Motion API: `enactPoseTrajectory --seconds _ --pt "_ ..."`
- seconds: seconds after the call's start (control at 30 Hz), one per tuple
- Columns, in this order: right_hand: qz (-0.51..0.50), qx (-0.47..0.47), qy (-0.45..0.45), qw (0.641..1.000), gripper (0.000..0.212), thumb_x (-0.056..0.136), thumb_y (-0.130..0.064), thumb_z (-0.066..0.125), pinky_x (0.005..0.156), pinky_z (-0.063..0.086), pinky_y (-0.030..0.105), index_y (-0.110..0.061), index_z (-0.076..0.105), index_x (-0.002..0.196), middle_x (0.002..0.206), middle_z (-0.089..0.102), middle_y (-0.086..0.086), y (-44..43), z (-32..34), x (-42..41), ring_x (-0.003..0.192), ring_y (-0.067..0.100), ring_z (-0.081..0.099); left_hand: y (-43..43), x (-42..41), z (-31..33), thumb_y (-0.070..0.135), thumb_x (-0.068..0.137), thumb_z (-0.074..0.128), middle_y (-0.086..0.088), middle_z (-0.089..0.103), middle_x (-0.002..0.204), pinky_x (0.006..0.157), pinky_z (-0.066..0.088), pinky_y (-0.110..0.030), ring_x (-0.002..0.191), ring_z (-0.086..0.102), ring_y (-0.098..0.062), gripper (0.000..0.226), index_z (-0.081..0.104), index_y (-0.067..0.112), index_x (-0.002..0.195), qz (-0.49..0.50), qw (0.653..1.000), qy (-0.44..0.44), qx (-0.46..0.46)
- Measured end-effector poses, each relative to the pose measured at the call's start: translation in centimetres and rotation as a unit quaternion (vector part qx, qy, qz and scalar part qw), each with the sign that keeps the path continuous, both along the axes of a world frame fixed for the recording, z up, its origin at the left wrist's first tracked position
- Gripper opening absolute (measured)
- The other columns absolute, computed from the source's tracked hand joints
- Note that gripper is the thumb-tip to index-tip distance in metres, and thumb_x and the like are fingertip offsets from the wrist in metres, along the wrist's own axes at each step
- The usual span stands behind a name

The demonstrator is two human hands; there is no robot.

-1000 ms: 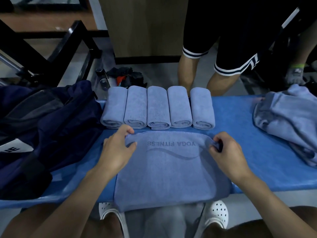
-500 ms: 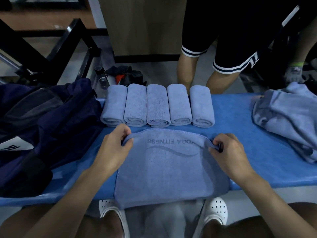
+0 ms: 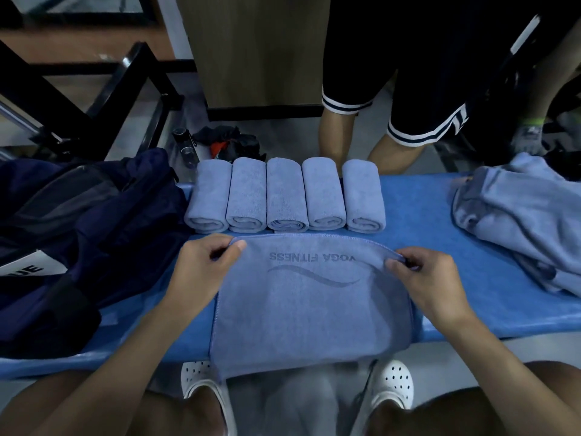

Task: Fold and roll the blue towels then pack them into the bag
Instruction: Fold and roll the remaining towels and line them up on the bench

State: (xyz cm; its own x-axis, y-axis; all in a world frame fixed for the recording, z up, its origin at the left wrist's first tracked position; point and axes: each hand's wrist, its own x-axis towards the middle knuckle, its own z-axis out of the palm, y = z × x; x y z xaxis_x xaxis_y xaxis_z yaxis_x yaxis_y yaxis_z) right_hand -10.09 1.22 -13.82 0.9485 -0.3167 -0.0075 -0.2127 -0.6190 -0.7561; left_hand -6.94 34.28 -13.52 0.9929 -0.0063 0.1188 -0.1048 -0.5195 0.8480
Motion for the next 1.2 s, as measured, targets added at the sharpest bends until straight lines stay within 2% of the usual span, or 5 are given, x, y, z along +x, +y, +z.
enactPoseTrajectory --seconds 0.5,0.67,0.9,1.0,1.2 --pt "0.078 0.206 -0.08 0.972 0.031 0.097 -0.024 0.058 0.066 0.042 0.02 -0.011 0.07 0.072 0.065 0.06 -0.012 -1.5 10.2 -5.1 0.069 0.006 0.047 3.3 -5.1 10.7 0.01 0.09 0.069 0.0 0.077 0.098 0.089 0.05 -0.027 0.091 0.065 -0.011 0.012 0.08 0.013 0.085 0.01 0.989 -0.023 -0.143" --pt "0.084 0.207 -0.126 0.967 0.05 0.085 -0.052 0.065 0.071 0.036 0.037 -0.003 0.067 0.078 0.072 0.052 0.004 -1.5 14.0 -6.9 0.075 0.016 0.041 3.6 -7.3 14.3 0.003 0.09 0.066 0.009 0.077 0.096 0.079 0.049 -0.009 0.088 0.068 0.002 0.012 0.077 0.009 0.092 0.018 0.988 -0.07 -0.137" --pt "0.071 0.26 -0.203 0.941 0.013 0.077 -0.028 0.078 0.068 0.039 0.035 -0.02 0.074 0.068 0.065 0.065 -0.003 -0.7 18.0 -7.9 0.072 0.021 0.052 3.8 -9.1 18.2 0.002 0.086 0.069 0.006 0.077 0.089 0.076 0.054 -0.016 0.08 0.069 -0.004 0.012 0.077 0.011 0.085 0.013 0.977 -0.097 -0.188" --pt "0.076 0.265 -0.208 0.938 0.052 0.049 -0.065 0.082 0.068 0.036 0.041 -0.02 0.076 0.076 0.068 0.066 0.003 -0.7 18.7 -8.1 0.072 0.026 0.047 4.1 -9.4 19.4 0.006 0.083 0.073 -0.002 0.077 0.087 0.077 0.057 -0.021 0.079 0.067 -0.013 0.007 0.077 0.01 0.086 0.024 0.972 -0.086 -0.216" --pt "0.087 0.274 -0.202 0.936 0.063 0.045 -0.064 0.086 0.068 0.032 0.048 -0.014 0.073 0.081 0.075 0.061 0.018 -0.8 19.6 -8.4 0.076 0.031 0.044 4.2 -10.3 21.0 0.014 0.072 0.077 0.003 0.076 0.078 0.065 0.054 -0.014 0.069 0.067 -0.005 0.008 0.08 0.021 0.073 0.029 0.967 -0.082 -0.241"
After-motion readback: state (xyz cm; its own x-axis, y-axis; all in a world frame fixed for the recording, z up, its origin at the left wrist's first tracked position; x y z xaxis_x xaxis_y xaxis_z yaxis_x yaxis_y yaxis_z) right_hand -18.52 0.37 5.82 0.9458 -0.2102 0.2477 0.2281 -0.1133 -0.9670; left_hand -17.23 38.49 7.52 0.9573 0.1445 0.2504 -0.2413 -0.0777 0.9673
